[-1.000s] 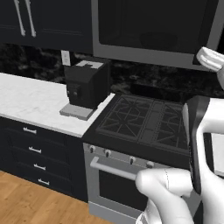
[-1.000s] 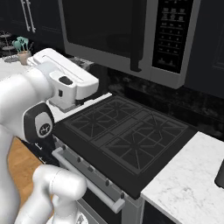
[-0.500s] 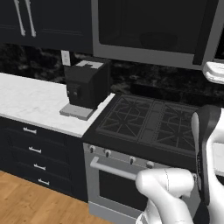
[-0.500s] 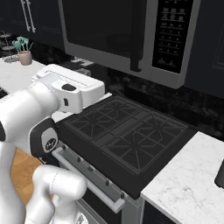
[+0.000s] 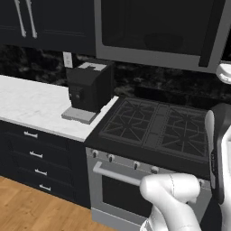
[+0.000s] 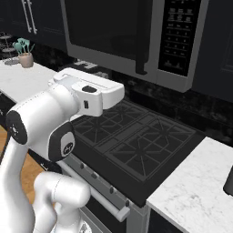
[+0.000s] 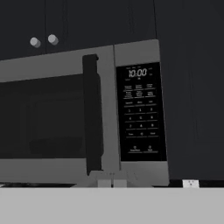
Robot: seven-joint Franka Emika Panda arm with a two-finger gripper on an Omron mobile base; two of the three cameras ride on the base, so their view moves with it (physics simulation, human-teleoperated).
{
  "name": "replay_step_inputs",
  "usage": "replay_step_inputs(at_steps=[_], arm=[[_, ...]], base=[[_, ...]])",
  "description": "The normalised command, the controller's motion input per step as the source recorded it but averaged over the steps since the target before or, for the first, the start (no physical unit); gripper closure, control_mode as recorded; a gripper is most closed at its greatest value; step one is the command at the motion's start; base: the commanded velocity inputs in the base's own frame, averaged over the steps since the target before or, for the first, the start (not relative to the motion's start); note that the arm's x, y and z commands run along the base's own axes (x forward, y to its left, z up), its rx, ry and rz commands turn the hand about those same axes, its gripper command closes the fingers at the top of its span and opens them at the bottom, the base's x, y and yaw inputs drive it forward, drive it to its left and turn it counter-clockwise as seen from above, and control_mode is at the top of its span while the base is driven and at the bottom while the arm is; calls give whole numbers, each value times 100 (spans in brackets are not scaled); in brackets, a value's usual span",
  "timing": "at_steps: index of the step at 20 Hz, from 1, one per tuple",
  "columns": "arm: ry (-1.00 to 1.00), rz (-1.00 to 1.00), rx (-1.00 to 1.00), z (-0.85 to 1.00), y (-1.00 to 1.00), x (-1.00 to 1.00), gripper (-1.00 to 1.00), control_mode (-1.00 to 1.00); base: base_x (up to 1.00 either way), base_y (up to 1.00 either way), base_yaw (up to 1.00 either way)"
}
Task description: Pick the broccoli from the sink and place it in the bowl. Then pick the bowl and place it in the microwave. Then close the microwave door and press the start button.
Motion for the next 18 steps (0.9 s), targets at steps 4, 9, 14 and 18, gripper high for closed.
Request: replay_step_inputs(at_steps=[4, 9, 14, 18], arm=[[0, 0, 0, 0, -6, 6, 100, -100], [0, 0, 0, 0, -1, 0, 100, -100], [0, 0, -2, 0, -11, 0, 100, -100], [0, 0, -1, 0, -13, 3, 100, -100]], base=[[0, 0, 0], [0, 0, 0], [0, 0, 0], [0, 0, 0]])
